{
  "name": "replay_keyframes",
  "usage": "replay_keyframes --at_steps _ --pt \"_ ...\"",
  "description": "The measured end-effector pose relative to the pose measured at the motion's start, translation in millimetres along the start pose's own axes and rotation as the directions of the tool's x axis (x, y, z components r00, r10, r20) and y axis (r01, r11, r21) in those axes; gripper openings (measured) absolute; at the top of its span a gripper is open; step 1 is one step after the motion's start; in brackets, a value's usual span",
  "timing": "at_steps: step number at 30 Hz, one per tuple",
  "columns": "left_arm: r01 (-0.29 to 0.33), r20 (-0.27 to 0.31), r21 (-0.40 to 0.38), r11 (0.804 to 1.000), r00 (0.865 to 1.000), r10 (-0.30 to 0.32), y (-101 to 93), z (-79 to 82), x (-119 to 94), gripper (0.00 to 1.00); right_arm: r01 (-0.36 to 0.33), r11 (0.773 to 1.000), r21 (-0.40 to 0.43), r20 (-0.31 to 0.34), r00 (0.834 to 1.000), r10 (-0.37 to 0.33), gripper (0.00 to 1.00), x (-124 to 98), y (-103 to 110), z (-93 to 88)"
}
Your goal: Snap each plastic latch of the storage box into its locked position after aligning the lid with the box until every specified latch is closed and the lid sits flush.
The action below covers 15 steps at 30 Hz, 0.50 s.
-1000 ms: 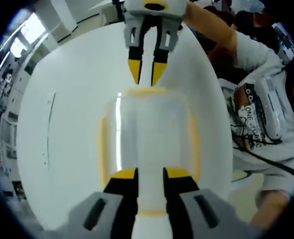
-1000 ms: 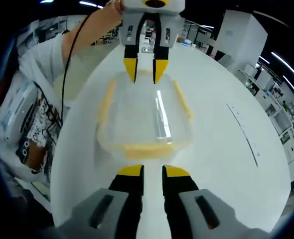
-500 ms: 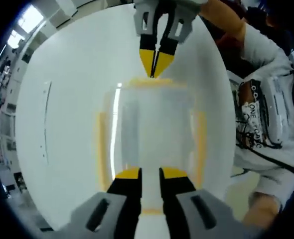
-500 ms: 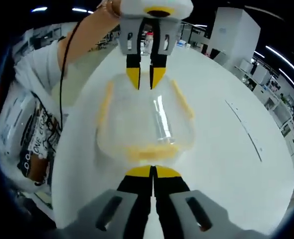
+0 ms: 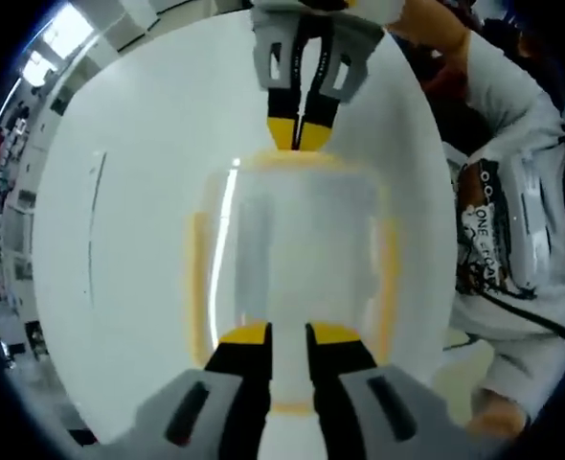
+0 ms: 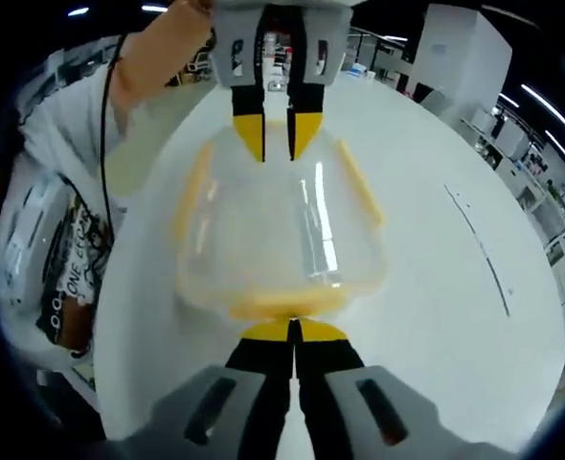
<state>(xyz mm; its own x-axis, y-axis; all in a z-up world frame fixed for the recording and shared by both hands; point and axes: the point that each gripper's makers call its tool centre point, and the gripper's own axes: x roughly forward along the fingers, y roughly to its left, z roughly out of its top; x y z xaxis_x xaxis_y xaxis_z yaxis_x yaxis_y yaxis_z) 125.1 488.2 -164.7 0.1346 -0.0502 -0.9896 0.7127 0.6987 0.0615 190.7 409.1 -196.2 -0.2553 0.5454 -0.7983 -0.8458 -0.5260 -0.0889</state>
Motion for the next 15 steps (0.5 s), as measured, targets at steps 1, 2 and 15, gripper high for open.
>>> replay_keyframes --at_steps 1,2,15 --pt "-0.003 0.001 -0.002 1.000 1.000 0.003 -0.5 0.0 0.0 0.13 -0.006 1.000 -0.001 -0.002 1.000 0.006 0.00 0.1 0.2 0.2" --pt "-0.006 0.001 -0.010 1.000 1.000 0.006 -0.7 0.0 0.2 0.13 -0.010 1.000 -0.002 -0.005 1.000 0.010 0.00 0.1 0.6 0.3" --pt "-0.008 -0.008 -0.037 0.999 1.000 0.008 -2.2 0.1 2.2 0.11 -0.010 1.000 -0.002 -0.045 0.999 0.010 0.00 2.2 5.4 -0.8"
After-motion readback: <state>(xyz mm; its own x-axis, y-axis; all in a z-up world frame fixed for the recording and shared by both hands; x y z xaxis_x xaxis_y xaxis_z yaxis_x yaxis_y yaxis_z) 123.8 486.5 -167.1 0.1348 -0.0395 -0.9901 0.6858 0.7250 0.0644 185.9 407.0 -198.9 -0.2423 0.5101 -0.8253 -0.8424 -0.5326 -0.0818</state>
